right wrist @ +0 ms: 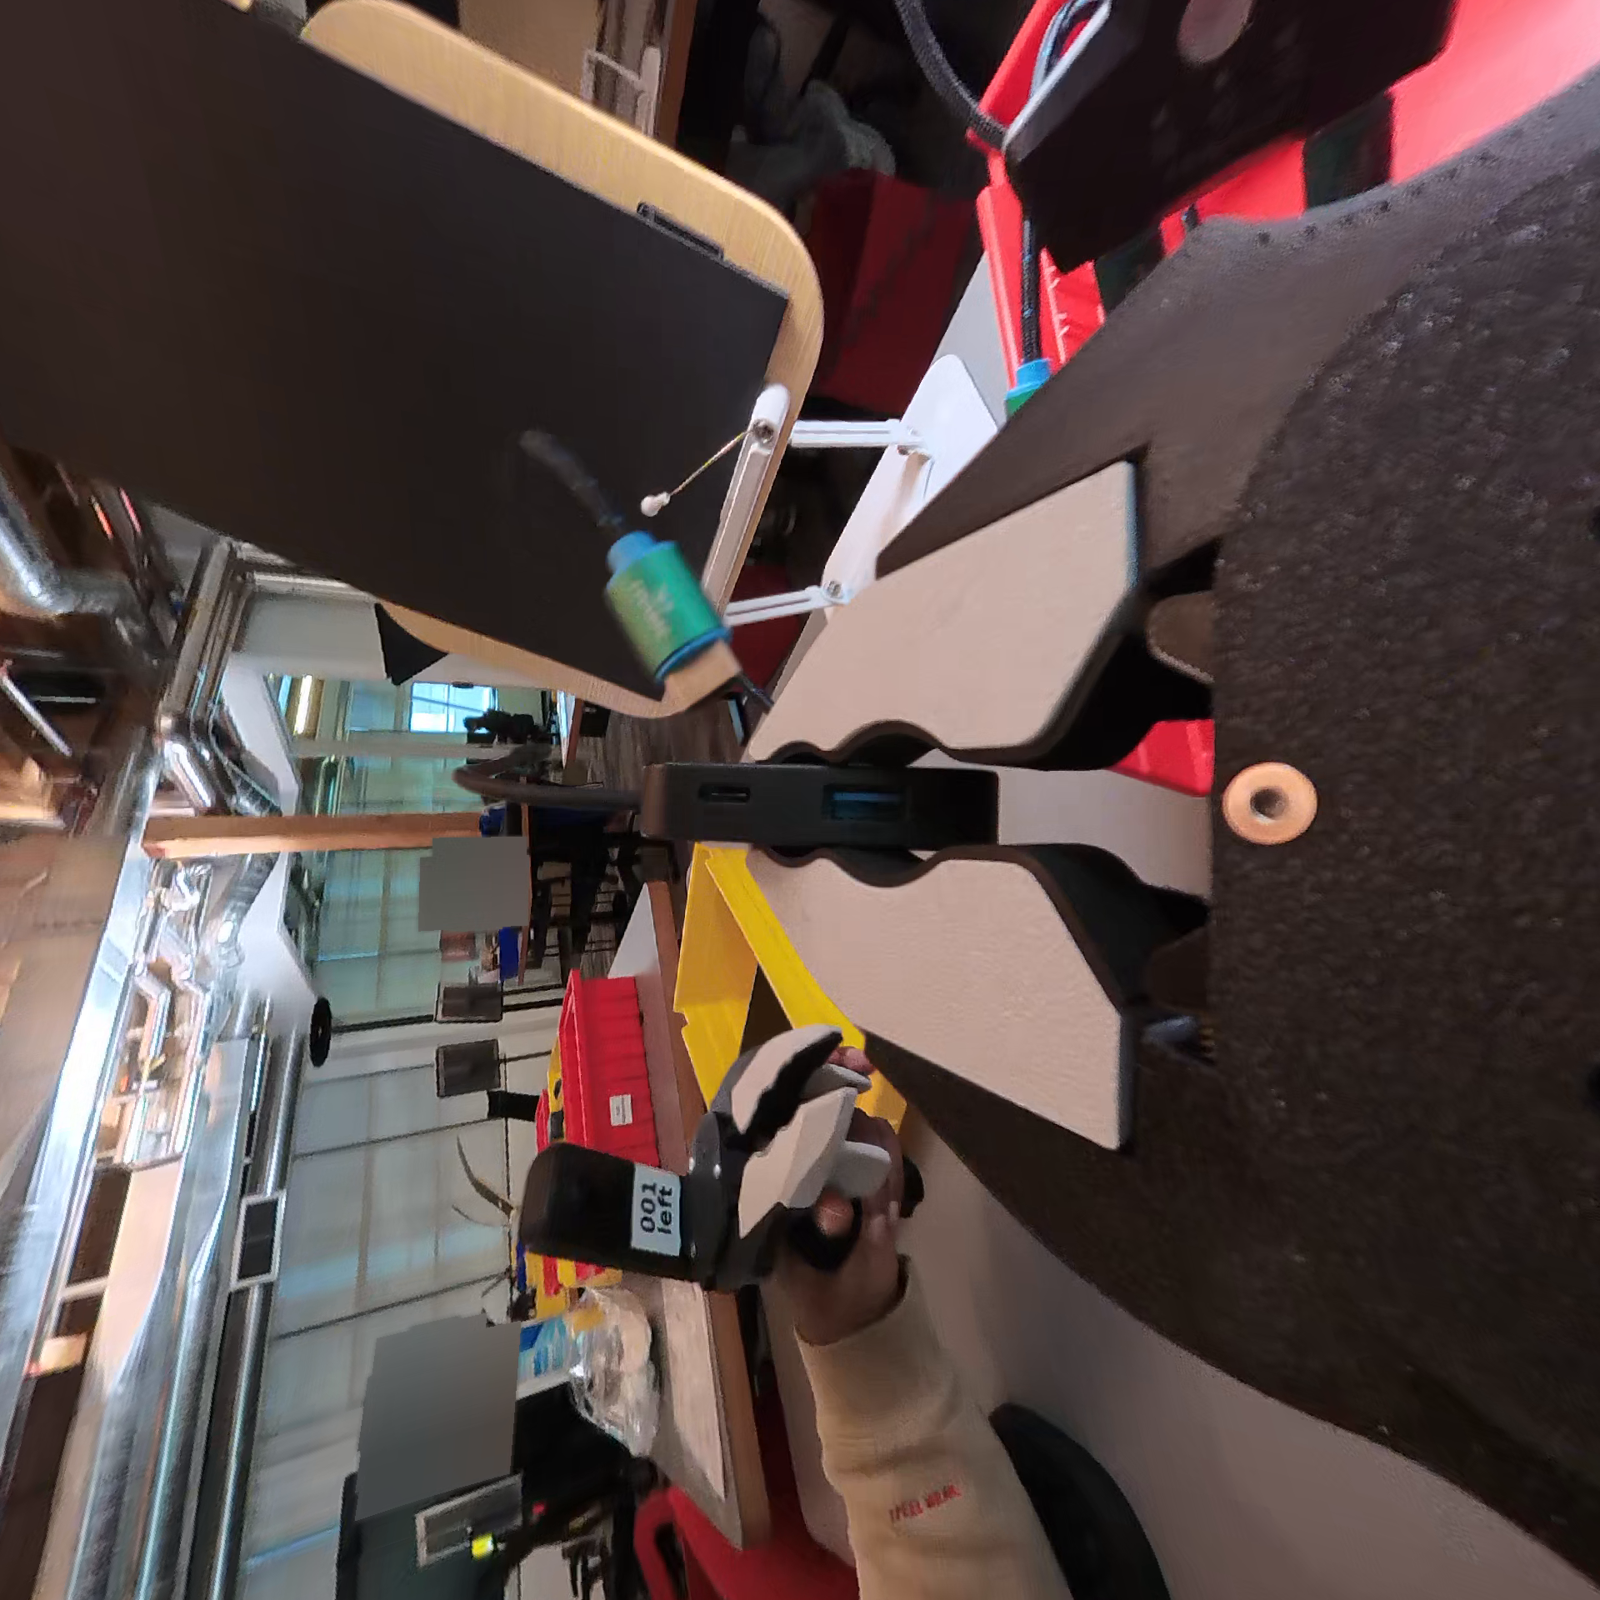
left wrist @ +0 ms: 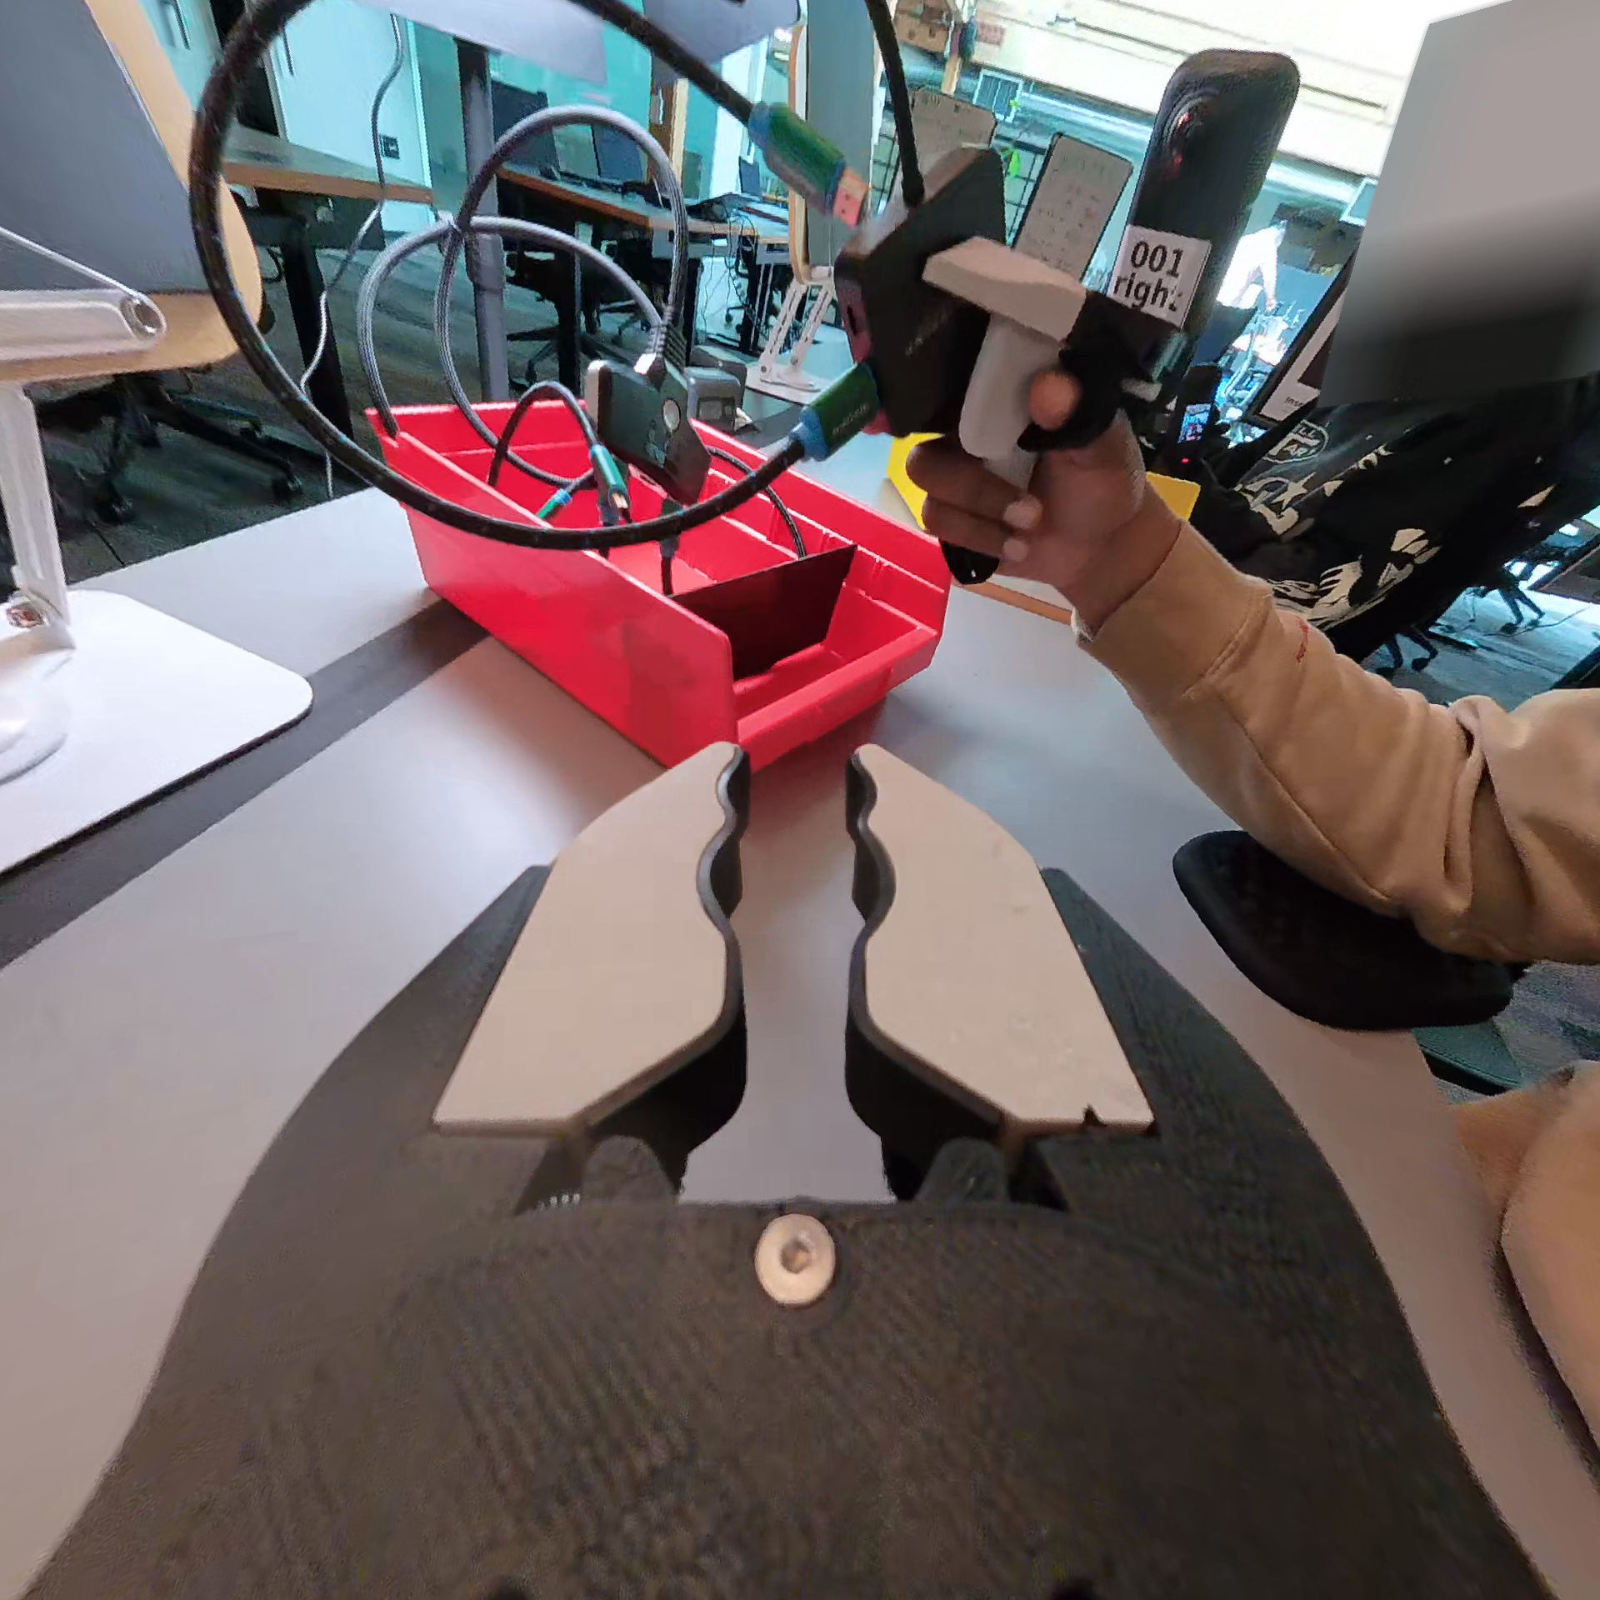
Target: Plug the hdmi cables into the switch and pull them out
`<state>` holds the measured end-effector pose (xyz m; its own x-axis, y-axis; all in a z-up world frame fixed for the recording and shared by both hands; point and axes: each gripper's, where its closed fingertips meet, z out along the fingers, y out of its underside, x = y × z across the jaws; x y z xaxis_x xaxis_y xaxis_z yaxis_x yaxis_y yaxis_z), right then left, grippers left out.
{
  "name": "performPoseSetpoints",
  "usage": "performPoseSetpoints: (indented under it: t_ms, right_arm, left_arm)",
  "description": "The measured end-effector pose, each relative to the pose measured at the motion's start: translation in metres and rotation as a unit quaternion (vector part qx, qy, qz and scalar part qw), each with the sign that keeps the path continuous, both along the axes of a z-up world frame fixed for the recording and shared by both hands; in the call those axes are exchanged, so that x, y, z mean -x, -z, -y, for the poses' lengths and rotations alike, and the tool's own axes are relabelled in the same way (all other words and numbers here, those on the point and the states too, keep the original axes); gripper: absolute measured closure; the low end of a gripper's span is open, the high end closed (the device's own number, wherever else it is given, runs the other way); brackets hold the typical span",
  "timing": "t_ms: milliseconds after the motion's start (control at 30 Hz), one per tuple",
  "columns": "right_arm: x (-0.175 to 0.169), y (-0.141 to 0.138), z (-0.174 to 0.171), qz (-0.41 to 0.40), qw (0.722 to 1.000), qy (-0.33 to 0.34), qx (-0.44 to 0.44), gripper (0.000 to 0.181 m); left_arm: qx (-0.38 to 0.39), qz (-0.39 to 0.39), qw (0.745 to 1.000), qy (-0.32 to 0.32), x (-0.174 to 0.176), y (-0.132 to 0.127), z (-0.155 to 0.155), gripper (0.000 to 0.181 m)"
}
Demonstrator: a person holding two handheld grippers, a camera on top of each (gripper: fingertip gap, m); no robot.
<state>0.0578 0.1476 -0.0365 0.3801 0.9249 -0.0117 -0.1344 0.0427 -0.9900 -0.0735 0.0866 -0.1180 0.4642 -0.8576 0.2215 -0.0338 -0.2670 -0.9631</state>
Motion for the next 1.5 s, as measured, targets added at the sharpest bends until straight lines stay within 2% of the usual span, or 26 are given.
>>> performPoseSetpoints:
  t_ms: [200,367,500,567,700,767,833,900,967,1067,1167,1267,1333,1400,1467,1500]
  right_arm:
    - [-0.008,0.002,-0.014,-0.008,0.999,0.042,0.017,0.168]
    - [-0.041,0.003,-0.04,0.043,0.982,0.181,0.022,0.167]
    - [-0.07,-0.002,-0.049,0.068,0.964,0.256,0.02,0.168]
    - [-0.082,0.001,-0.055,0.106,0.949,0.297,0.018,0.167]
    - [-0.098,0.018,-0.063,0.099,0.951,0.279,0.092,0.167]
    - [-0.114,0.038,-0.074,0.103,0.944,0.281,0.142,0.165]
    - [-0.135,0.052,-0.087,0.085,0.929,0.311,0.182,0.159]
    - [-0.148,0.068,-0.096,0.113,0.911,0.346,0.196,0.152]
    - [-0.153,0.087,-0.106,0.195,0.883,0.386,0.184,0.143]
    - [-0.168,0.103,-0.123,0.347,0.812,0.453,0.123,0.142]
    - [-0.174,0.11,-0.137,0.415,0.781,0.456,0.102,0.145]
    - [-0.17,0.105,-0.144,0.419,0.786,0.446,0.084,0.149]
    - [-0.16,0.093,-0.141,0.374,0.815,0.438,0.068,0.146]
    - [-0.155,0.064,-0.134,0.338,0.829,0.444,0.037,0.133]
    - [-0.141,0.028,-0.117,0.29,0.859,0.422,-0.001,0.133]
    - [-0.128,0.016,-0.106,0.273,0.879,0.391,-0.007,0.136]
  left_arm:
    - [-0.003,-0.007,1.0,-0.012,0.004,0.001,-0.004,0.16]
    - [-0.006,-0.014,1.0,-0.025,0.008,-0.006,-0.002,0.162]
    - [-0.024,-0.035,0.998,-0.038,0.013,-0.009,-0.003,0.162]
    - [-0.022,-0.027,0.999,-0.039,0.016,-0.011,-0.004,0.162]
    - [-0.008,-0.021,0.999,-0.034,0.016,-0.006,-0.006,0.162]
    - [-0.008,-0.027,0.999,-0.032,0.014,-0.005,-0.005,0.162]
    - [-0.011,-0.037,0.999,-0.032,0.013,-0.003,-0.004,0.162]
    - [-0.011,-0.042,0.999,-0.033,0.014,-0.002,-0.005,0.162]
    - [-0.005,-0.041,0.999,-0.034,0.014,0.001,-0.007,0.162]
    - [0.009,-0.046,0.998,-0.036,0.014,0.01,-0.009,0.162]
    - [0.018,-0.065,0.997,-0.044,0.016,0.019,-0.011,0.161]
    - [0.035,-0.092,0.994,-0.05,0.025,0.026,-0.009,0.163]
    - [0.043,-0.103,0.992,-0.06,0.033,0.027,-0.01,0.161]
    - [0.047,-0.108,0.991,-0.068,0.04,0.026,-0.011,0.16]
    - [0.043,-0.124,0.988,-0.082,0.05,0.021,-0.013,0.158]
    - [0.038,-0.14,0.985,-0.09,0.056,0.019,-0.012,0.156]
